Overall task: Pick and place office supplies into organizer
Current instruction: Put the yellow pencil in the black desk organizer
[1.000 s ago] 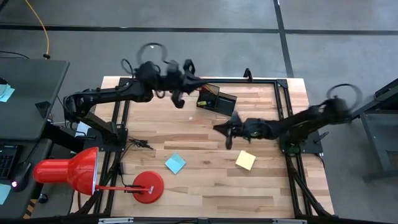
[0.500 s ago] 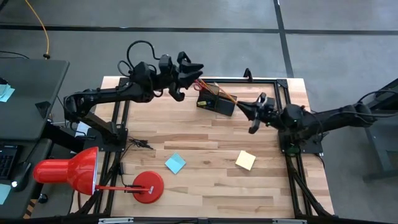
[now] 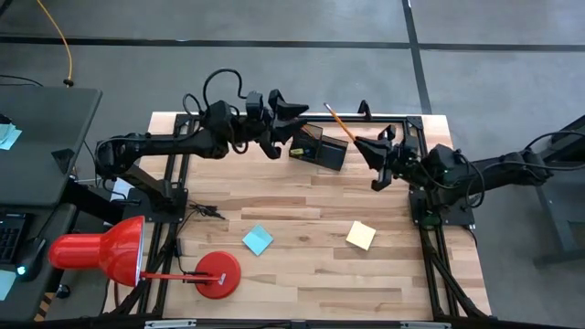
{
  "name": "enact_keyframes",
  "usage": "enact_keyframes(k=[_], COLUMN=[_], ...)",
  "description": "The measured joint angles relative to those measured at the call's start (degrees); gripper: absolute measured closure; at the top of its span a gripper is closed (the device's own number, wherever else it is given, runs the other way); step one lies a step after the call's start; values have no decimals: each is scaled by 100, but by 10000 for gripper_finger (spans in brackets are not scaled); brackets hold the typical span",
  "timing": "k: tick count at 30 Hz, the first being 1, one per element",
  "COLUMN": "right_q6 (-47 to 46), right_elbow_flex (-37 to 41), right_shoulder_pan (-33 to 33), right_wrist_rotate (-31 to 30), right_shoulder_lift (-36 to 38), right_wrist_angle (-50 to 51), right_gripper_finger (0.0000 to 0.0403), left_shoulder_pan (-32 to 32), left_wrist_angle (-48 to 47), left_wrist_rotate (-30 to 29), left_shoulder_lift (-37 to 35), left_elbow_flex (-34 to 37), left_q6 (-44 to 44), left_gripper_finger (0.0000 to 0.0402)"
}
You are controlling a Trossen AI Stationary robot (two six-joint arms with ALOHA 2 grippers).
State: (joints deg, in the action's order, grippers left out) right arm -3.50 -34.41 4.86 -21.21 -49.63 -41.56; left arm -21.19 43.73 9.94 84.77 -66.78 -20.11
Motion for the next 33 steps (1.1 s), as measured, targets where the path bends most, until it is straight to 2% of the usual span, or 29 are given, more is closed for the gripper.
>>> enact_keyframes(k=[9,16,20,25,27,30,33], right_q6=[247,352,397,480,398,308,81], right_elbow_flex=[-971,-1486,-1626,-1626,-1626,-1626,-1630], right_shoulder_pan=[-167,-302,-299,-287,-282,-284,-250], right_wrist_rotate=[265,520,457,326,323,405,563], right_shoulder_lift=[-942,-1575,-1682,-1680,-1679,-1671,-1652], right_wrist_angle=[637,634,617,648,657,731,814], right_gripper_finger=[403,403,403,403,403,400,383], left_shoulder_pan=[120,221,212,203,203,203,145], left_wrist_angle=[-23,-26,-21,-45,-47,-69,-70], left_wrist_rotate=[-6,248,258,409,395,353,283], left_shoulder_lift=[40,42,39,39,39,39,29], left_elbow_flex=[0,0,0,0,0,0,0], left_q6=[-127,-258,-373,-373,-373,-324,-215], left_gripper_finger=[221,236,278,376,387,379,391])
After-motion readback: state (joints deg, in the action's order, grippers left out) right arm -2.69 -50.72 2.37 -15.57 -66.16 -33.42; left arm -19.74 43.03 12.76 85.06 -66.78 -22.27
